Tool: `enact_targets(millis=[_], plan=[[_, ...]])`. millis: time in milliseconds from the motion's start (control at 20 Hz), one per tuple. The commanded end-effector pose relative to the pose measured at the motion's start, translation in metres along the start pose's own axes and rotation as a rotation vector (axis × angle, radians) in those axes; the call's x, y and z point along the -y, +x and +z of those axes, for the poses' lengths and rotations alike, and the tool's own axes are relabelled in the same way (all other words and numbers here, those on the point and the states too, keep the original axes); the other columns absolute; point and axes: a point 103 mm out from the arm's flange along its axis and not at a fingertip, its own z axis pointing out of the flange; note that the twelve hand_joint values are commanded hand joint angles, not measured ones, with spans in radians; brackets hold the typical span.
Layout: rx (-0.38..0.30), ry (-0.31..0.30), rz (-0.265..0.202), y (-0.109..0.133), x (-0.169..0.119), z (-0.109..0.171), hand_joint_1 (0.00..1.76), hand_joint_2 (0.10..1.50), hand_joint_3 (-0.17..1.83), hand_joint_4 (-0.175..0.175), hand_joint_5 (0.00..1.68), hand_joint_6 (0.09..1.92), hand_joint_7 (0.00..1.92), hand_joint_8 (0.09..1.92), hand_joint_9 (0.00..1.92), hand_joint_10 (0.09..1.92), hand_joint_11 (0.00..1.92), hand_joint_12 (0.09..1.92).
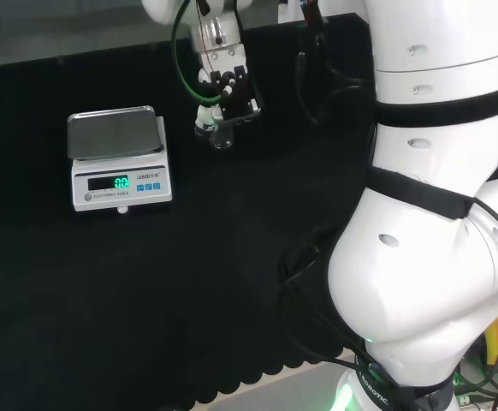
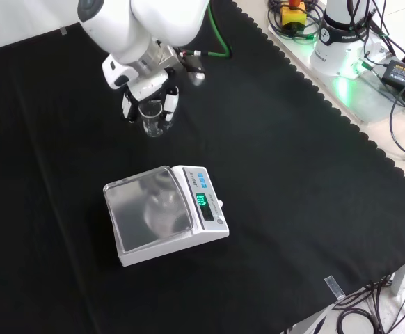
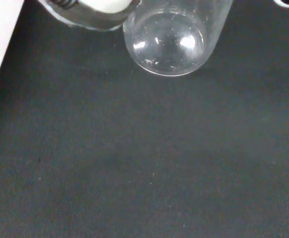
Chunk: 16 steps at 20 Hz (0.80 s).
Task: Put the beaker on the electronic balance.
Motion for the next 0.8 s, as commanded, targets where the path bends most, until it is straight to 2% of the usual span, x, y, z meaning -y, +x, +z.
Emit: enact_targets(millis=[50,550,750,800], plan=[[0.005,-0.004,0.010,-0.007,0.023,-0.013,1.13,1.16,0.00,-0.175,0.89,1.14,1.19,0.92,1.68,0.51,1.77,0.51],[-0.006,-0.026,0.007,-0.005,0.029,-0.019,1.13,1.16,0.00,-0.175,0.89,1.13,1.20,0.91,1.70,0.51,1.78,0.52],[0.000,-0.036,-0.006,0.004,0.033,-0.033,1.13,1.16,0.00,-0.175,0.90,1.13,1.20,0.91,1.70,0.51,1.79,0.52],[0.003,-0.036,-0.022,0.009,0.035,-0.038,1.13,1.16,0.00,-0.175,0.90,1.13,1.20,0.91,1.70,0.51,1.79,0.52]])
